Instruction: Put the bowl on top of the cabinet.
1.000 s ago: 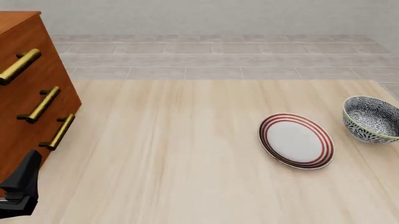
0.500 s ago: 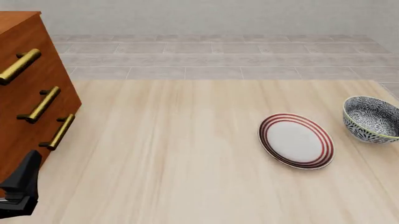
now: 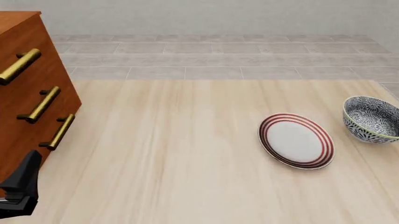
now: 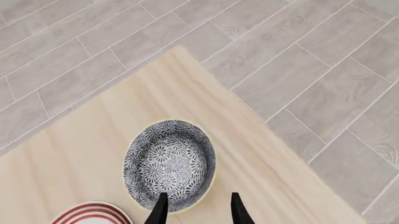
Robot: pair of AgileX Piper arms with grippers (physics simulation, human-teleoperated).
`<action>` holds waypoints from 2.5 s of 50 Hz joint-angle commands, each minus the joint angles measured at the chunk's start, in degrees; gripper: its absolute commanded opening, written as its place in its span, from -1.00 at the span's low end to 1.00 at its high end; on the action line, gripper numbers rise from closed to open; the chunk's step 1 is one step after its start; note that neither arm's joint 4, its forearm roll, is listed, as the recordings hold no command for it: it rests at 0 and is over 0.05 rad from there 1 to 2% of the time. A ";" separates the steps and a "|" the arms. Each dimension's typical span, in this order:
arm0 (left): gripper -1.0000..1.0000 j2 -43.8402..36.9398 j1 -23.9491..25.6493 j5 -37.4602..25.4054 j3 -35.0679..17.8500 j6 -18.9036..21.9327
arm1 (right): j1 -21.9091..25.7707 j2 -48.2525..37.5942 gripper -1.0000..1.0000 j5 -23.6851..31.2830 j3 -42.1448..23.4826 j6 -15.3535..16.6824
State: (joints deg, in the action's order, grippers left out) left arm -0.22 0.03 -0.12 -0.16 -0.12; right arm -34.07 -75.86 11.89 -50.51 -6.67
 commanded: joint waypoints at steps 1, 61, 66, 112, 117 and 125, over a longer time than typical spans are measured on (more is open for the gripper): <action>1.00 0.02 0.01 -0.06 -0.09 0.13 | -0.34 -2.83 1.00 -2.61 0.55 0.10; 1.00 0.02 0.00 -0.07 -0.09 0.12 | -1.09 -13.67 1.00 -10.58 0.97 0.88; 1.00 0.02 -0.01 -0.07 -0.09 0.11 | -0.98 -14.31 1.00 -11.15 1.20 0.79; 1.00 0.02 0.00 -0.07 -0.09 0.12 | -1.02 -20.94 1.00 -14.96 0.57 1.17; 1.00 0.02 0.00 -0.07 -0.09 0.12 | -1.13 -21.57 1.00 -15.22 0.51 1.36; 1.00 0.02 -0.01 -0.07 -0.09 0.11 | -1.27 -22.58 1.00 -15.54 0.41 1.70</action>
State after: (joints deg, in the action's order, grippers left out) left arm -0.22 0.02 -0.12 -0.16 -0.13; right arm -35.14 -96.87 -2.77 -50.06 -5.35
